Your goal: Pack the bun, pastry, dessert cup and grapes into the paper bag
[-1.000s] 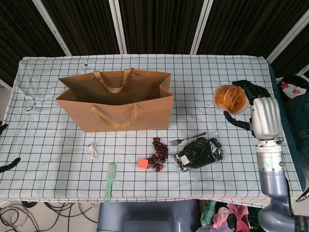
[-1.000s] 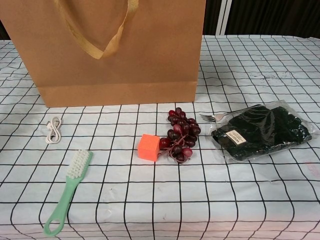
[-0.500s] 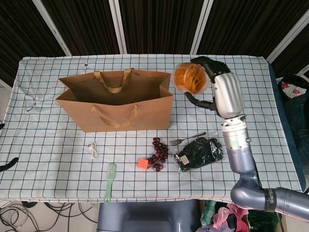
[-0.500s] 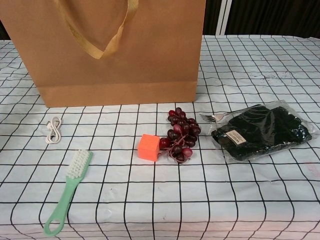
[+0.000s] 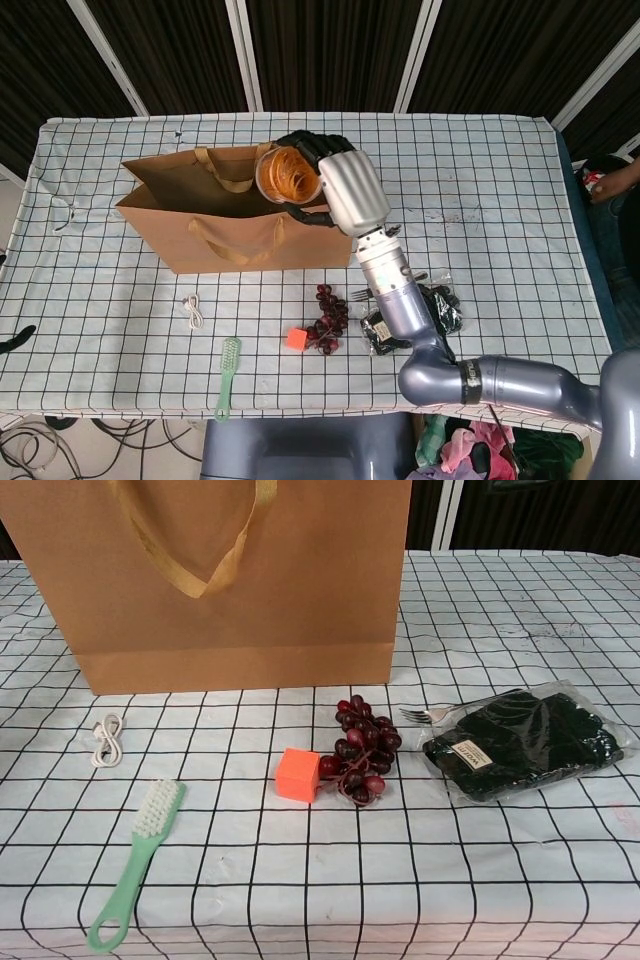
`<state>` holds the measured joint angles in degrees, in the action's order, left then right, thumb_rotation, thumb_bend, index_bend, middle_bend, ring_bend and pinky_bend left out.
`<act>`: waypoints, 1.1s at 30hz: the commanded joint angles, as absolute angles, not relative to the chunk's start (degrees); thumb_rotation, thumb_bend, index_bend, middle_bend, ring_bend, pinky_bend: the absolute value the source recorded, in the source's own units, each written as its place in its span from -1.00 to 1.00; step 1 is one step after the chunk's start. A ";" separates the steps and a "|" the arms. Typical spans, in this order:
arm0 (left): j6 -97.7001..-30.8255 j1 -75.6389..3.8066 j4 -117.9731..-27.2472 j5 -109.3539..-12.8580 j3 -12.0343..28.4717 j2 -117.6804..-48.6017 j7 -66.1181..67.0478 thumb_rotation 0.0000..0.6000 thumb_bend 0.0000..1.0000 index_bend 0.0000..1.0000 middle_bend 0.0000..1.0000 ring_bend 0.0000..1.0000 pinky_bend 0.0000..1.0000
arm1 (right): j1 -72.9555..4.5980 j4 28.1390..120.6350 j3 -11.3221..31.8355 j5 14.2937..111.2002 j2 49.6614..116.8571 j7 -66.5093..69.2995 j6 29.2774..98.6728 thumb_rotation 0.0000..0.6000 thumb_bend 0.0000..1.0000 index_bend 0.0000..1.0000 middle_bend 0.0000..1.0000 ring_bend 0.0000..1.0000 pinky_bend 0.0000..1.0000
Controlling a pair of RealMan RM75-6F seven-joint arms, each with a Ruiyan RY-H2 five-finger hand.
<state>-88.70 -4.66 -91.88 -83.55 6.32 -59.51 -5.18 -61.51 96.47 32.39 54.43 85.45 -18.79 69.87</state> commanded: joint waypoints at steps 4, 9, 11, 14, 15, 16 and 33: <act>-88.74 -4.62 -91.73 -83.54 6.37 -59.34 -5.65 1.00 -0.94 -0.75 -0.86 -1.00 -0.90 | -63.53 94.36 31.74 52.49 87.64 -20.80 68.41 1.00 -0.38 -0.55 -0.48 -0.36 -0.47; -88.75 -4.59 -91.69 -83.61 6.34 -59.22 -5.99 1.00 -0.94 -0.75 -0.86 -1.00 -0.90 | -63.99 95.10 31.11 49.13 86.73 -23.24 66.14 1.00 -0.64 -0.73 -0.79 -0.64 -0.53; -88.86 -4.54 -91.71 -83.67 6.34 -59.19 -6.09 1.00 -0.94 -0.75 -0.87 -1.00 -0.90 | -63.99 95.81 31.01 47.84 85.88 -24.39 65.69 1.00 -0.71 -0.76 -0.86 -0.68 -0.53; -89.02 -4.45 -91.75 -83.71 6.33 -59.20 -6.06 1.00 -0.94 -0.75 -0.87 -1.00 -0.90 | -63.75 96.88 31.22 46.30 85.14 -24.76 65.62 1.00 -0.76 -0.81 -0.92 -0.70 -0.54; -89.02 -4.45 -91.77 -83.71 6.33 -59.21 -6.01 1.00 -0.94 -0.75 -0.87 -1.00 -0.90 | -63.71 97.11 31.24 45.94 84.93 -24.88 65.59 1.00 -0.77 -0.82 -0.94 -0.71 -0.54; -89.02 -4.44 -91.80 -83.70 6.31 -59.23 -5.93 1.00 -0.94 -0.75 -0.87 -1.00 -0.90 | -63.67 97.29 31.24 45.66 84.72 -25.05 65.61 1.00 -0.78 -0.82 -0.94 -0.72 -0.55; -89.53 -4.35 -91.79 -82.87 6.87 -59.81 -4.55 1.00 -0.94 -0.74 -0.86 -1.00 -0.90 | -49.74 108.85 28.18 48.59 70.28 -27.95 78.70 1.00 -0.76 -0.83 -0.82 -0.61 -0.55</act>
<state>-89.46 -4.37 -91.73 -82.77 6.90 -59.78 -4.57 -53.64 106.01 29.90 48.80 74.38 -26.40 76.14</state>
